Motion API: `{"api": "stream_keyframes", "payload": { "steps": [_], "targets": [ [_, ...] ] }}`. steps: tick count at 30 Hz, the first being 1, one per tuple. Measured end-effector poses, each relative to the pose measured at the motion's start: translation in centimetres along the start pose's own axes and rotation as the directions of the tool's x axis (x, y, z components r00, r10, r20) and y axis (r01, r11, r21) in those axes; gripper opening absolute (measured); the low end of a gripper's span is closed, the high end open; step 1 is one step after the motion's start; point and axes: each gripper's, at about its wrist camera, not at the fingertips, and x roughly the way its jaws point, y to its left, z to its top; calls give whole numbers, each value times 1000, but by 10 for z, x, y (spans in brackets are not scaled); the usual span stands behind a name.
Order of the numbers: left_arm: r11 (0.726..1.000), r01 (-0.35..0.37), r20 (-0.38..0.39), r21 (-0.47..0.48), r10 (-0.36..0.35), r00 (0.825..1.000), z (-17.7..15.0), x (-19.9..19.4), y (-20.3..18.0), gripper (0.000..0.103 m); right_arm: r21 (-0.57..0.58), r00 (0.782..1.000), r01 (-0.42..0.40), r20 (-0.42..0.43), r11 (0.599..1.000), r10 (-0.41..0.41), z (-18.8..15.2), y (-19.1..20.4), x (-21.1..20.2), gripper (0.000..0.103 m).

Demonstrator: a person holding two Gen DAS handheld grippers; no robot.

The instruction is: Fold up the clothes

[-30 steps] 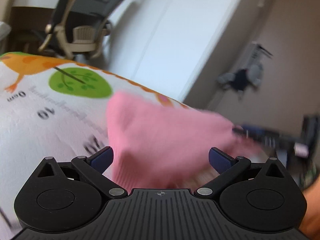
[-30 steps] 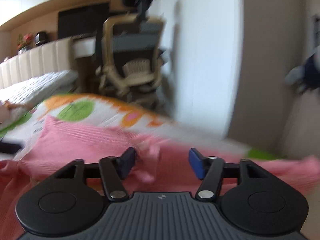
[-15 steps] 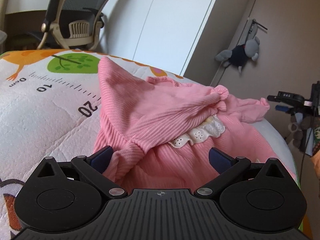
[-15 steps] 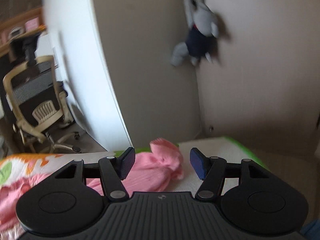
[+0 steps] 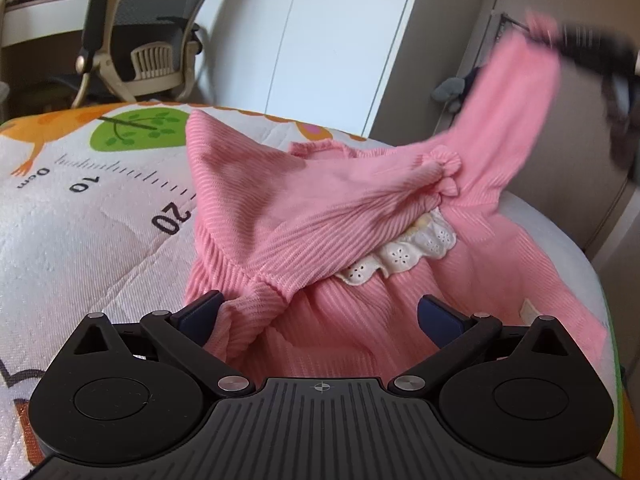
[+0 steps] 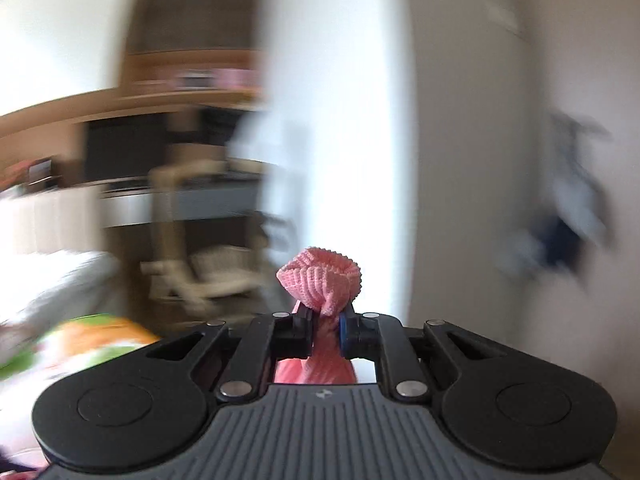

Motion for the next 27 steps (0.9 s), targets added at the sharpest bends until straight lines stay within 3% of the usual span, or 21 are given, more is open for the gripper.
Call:
{"api": "stream_keyframes", "payload": {
  "steps": [3, 5, 9, 12, 14, 15, 18, 21, 24, 27],
  "targets": [
    [1000, 6, 3, -8, -6, 1000, 0, -1, 2, 103, -66, 977, -194, -102, 979, 186, -6, 67, 30, 11],
    [1000, -6, -3, 5, 6, 1000, 0, 0, -1, 103, -93, 939, -304, -198, 948, 281, -26, 111, 54, 11],
    [999, -27, -9, 29, 27, 1000, 1, 2, -6, 103, -115, 865, -420, -351, 900, 359, -74, 178, 87, 12],
    [1000, -12, -2, 11, 12, 1000, 1, 1, -3, 103, -28, 783, -494, -449, 869, 431, -90, 194, 106, 22],
    [1000, -5, 1, 4, 5, 1000, 1, 0, -1, 103, 55, 769, -516, -411, 855, 490, -78, 180, 99, 38],
    [1000, -3, 2, 2, 3, 1000, 1, 0, -1, 103, 95, 763, -525, -388, 846, 517, -72, 172, 95, 41],
    [1000, 0, 5, -4, 0, 1000, 1, 0, -1, 103, 160, 795, -528, -253, 834, 551, -33, 128, 71, 56],
    [1000, 5, 8, -11, -5, 1000, 1, -1, 0, 103, 168, 863, -454, -162, 875, 479, -16, 82, 56, 60],
    [999, 12, 15, -38, -12, 1000, 3, -3, 4, 103, 165, 911, -344, -181, 924, 371, -39, 48, 50, 63],
    [992, 16, 18, -123, -14, 1000, 10, -11, 11, 103, 132, 940, -230, -228, 964, 255, -71, 22, 50, 63]
  ]
}}
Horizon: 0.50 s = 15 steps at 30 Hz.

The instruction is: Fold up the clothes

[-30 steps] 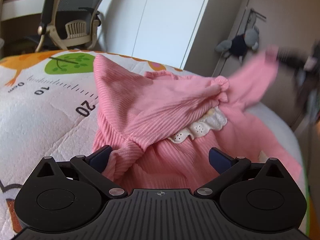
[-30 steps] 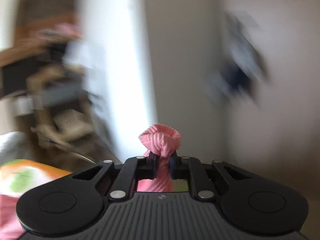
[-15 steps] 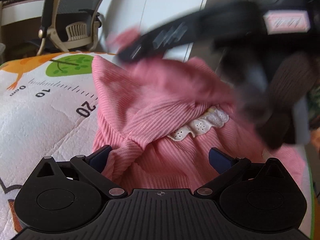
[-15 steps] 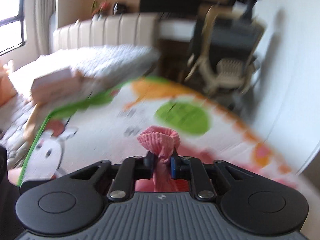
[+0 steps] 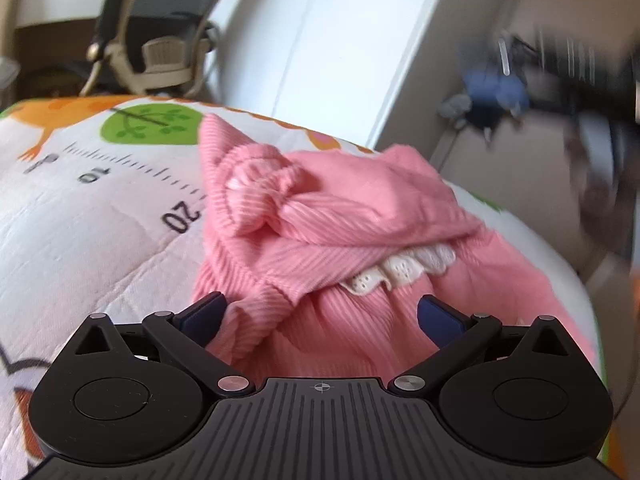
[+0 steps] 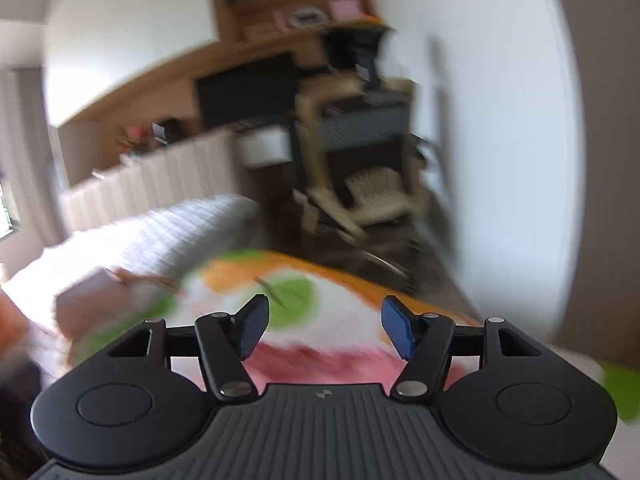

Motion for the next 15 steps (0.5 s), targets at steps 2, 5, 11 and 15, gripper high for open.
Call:
{"api": "stream_keyframes", "payload": {
  "steps": [2, 5, 11, 15],
  "targets": [
    [999, 18, 40, -49, -16, 999, 12, -12, 1, 103, -53, 994, 89, -56, 995, -92, -30, -9, 13, 63],
    [997, -23, 106, -75, 31, 994, 36, -24, -3, 103, -193, 969, 205, -98, 960, -227, -67, -11, 32, 63],
    [981, -153, 58, -122, 161, 985, 67, 7, -1, 101, -224, 970, 202, -89, 954, -226, -83, -8, 36, 63],
    [980, -150, -6, -133, 150, 989, 68, 31, -2, 66, -207, 974, 197, -73, 958, -216, -82, -9, 30, 63]
  ]
}}
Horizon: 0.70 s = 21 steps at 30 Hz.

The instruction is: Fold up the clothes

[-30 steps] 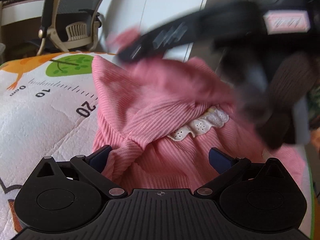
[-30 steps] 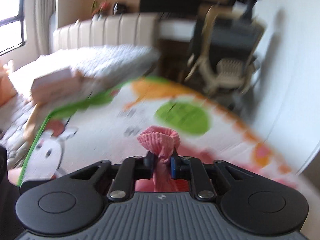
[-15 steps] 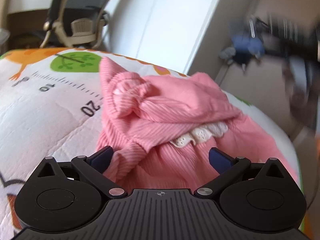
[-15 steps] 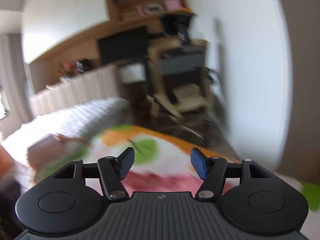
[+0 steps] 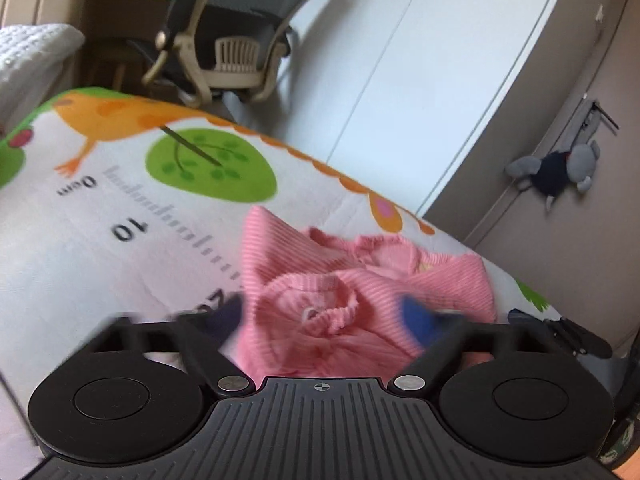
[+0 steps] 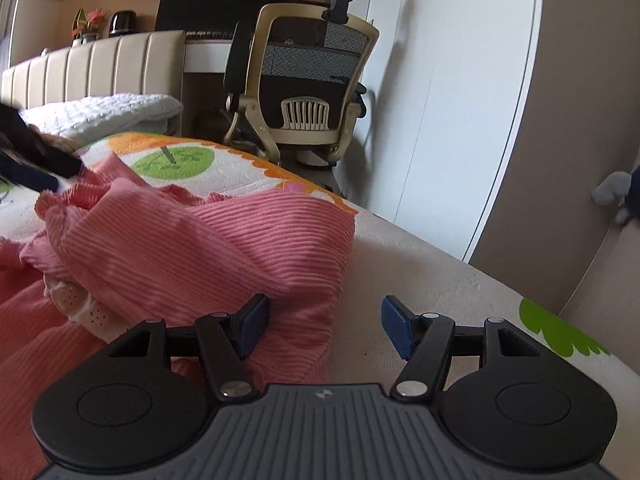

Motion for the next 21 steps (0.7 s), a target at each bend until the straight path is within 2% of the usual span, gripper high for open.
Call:
{"api": "stream_keyframes", "payload": {
  "steps": [2, 3, 4, 5, 7, 9, 11, 12, 15, 18, 19, 20, 21],
  "targets": [
    [998, -15, -23, 60, 17, 1000, -2, 12, -12, 63, 18, 1000, -2, 1, 1000, 2, 1, -5, -4, 63],
    [994, -25, -29, 105, 29, 999, -2, 17, -19, 53, 28, 1000, -3, 2, 1000, 3, 1, -8, -6, 63],
    [988, -31, -27, 153, 36, 999, -2, 22, -26, 16, 32, 1000, 3, 4, 999, -3, 1, -8, -7, 63],
    [980, -27, -10, 195, 30, 1000, 1, 22, -33, 15, 36, 1000, 9, 6, 999, -10, 1, -8, -7, 63],
    [966, 1, 93, 260, -26, 995, 13, 2, -47, 15, 39, 999, 30, 15, 999, -30, 0, -7, -8, 63],
    [948, 8, 207, 317, -77, 975, 21, -23, -57, 15, 40, 999, 43, 21, 998, -44, 0, -5, -8, 63],
    [937, -7, 273, 350, -95, 957, 23, -38, -56, 15, 40, 999, 46, 22, 998, -47, 1, -5, -8, 63],
    [937, -15, 271, 349, -86, 959, 20, -38, -51, 16, 40, 999, 46, 24, 998, -47, 1, -5, -9, 63],
    [935, -61, 181, 349, -4, 983, -4, -16, -24, 21, 51, 999, 32, 33, 998, -33, 4, -7, -12, 64],
    [927, -88, 87, 364, 60, 994, -25, -2, 2, 43, 73, 998, -1, 56, 997, -3, 17, -12, -20, 65],
    [926, -97, 64, 364, 79, 995, -30, -1, 11, 56, 80, 998, -8, 71, 997, 3, 23, -15, -23, 65],
    [927, -106, 55, 359, 92, 994, -31, -4, 18, 63, 85, 996, -18, 86, 996, 11, 30, -17, -26, 65],
    [930, -115, 66, 350, 99, 993, -28, -10, 21, 64, 93, 995, -32, 97, 995, 23, 38, -19, -28, 65]
  ]
}}
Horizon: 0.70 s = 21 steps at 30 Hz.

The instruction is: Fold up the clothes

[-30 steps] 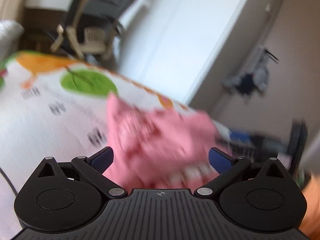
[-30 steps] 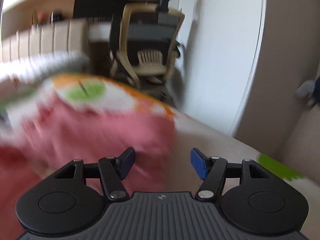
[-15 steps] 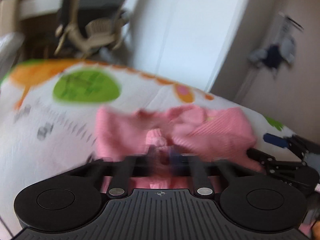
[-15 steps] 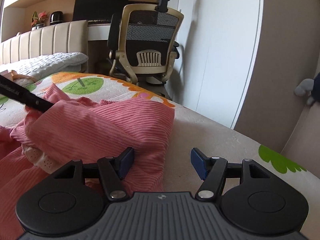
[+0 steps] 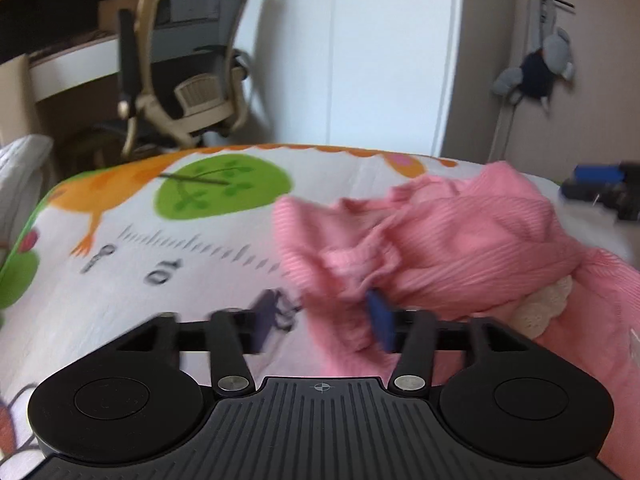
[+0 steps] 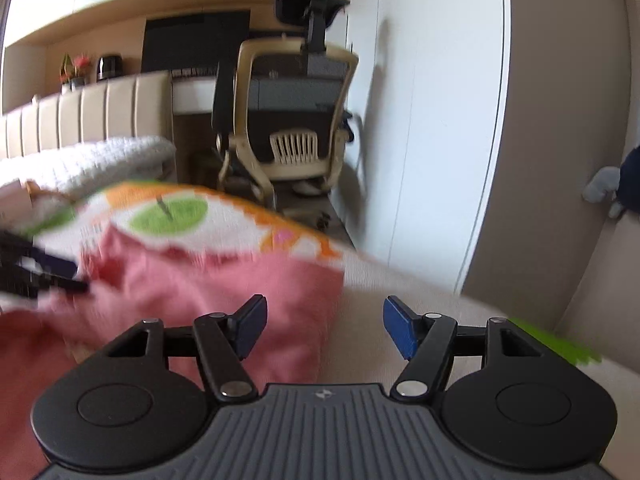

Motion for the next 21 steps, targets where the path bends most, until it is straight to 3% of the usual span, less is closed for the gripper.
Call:
{"api": "stream_keyframes", "payload": {
  "steps": [3, 6, 7, 9, 12, 14, 18, 21],
  "targets": [
    [999, -6, 44, -40, 8, 999, 14, -19, 10, 65, 68, 994, -103, -19, 992, 105, 19, -2, 12, 65],
    [981, 156, 114, -119, -143, 983, 35, -30, 5, 65, 169, 969, -223, -70, 960, 238, 26, 1, 41, 54],
    [967, 217, 125, -131, -201, 972, 39, -28, -1, 67, 176, 969, -214, -90, 961, 232, 24, 4, 52, 49],
    [944, 301, 114, -135, -287, 951, 42, -16, -16, 75, 180, 971, -178, -130, 967, 203, 18, 10, 73, 48],
    [944, 302, 27, -137, -301, 953, 34, 20, -31, 78, 125, 972, -98, -201, 987, 121, 2, 15, 102, 48],
    [931, 297, -10, -211, -306, 952, 23, 41, -22, 74, 131, 971, -107, -200, 986, 132, -6, 11, 104, 48],
    [864, 362, 36, -349, -373, 927, 24, 39, 4, 79, 117, 976, -96, -184, 989, 116, -1, 9, 83, 48],
    [874, 361, 63, -326, -360, 931, 31, 31, 12, 92, 49, 978, -116, -166, 992, 122, 0, 14, 58, 50]
  ]
}}
